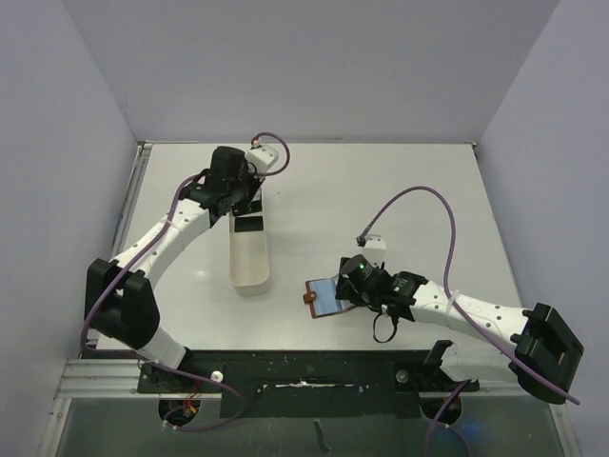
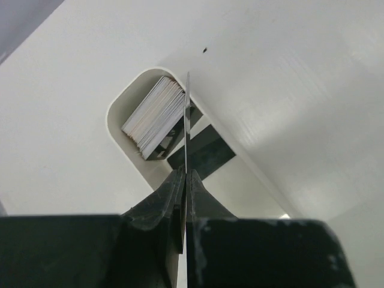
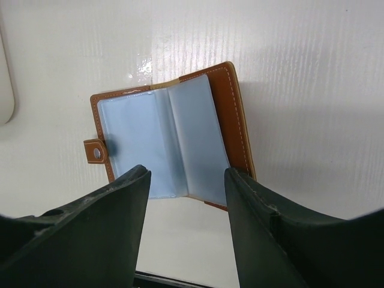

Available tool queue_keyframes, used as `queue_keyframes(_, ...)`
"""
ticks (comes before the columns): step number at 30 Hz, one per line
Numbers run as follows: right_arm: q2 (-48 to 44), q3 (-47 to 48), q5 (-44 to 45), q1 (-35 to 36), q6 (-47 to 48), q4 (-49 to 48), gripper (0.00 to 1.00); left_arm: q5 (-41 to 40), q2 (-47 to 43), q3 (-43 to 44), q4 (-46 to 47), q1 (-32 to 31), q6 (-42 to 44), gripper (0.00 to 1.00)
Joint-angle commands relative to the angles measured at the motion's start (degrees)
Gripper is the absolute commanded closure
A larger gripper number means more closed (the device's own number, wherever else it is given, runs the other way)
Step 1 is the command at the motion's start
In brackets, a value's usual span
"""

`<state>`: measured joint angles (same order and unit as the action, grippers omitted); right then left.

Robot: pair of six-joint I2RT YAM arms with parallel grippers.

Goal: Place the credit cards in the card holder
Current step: Pick up the credit card from the storage box, then insert the credit card into the card holder.

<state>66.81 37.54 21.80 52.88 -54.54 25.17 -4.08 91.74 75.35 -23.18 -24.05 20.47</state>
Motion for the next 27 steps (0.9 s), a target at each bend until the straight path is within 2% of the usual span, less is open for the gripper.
queue_keyframes(1,-1.22,-0.83,2.15,-1.03,0.31,-0.62,0.48,12.23,-6.58,3.43,0.68,1.20,-21.37,1.00)
queue_keyframes(7,-1.24,-2.91,1.93,-1.35,-0.37,-1.62,0.54,24.37,-10.83,-3.14,6.12,1.16,-40.30,1.00)
queue_keyframes(13,-1.52,-4.37,2.19,-1.49,-1.49,-2.00,0.58,34.64,-14.29,-17.13,23.11,-1.26,-62.55,1.00)
queue_keyframes(22,-1.91,-6.61,1.49,-1.54,-3.81,-3.23,0.58,28.32,-16.50,-28.65,33.40,-10.94,-77.94,1.00)
queue_keyframes(27,-3.39,-8.69,0.75,-1.49,-5.00,-4.76,0.59,24.14,-14.83,-32.99,38.26,-16.19,-82.12,1.00)
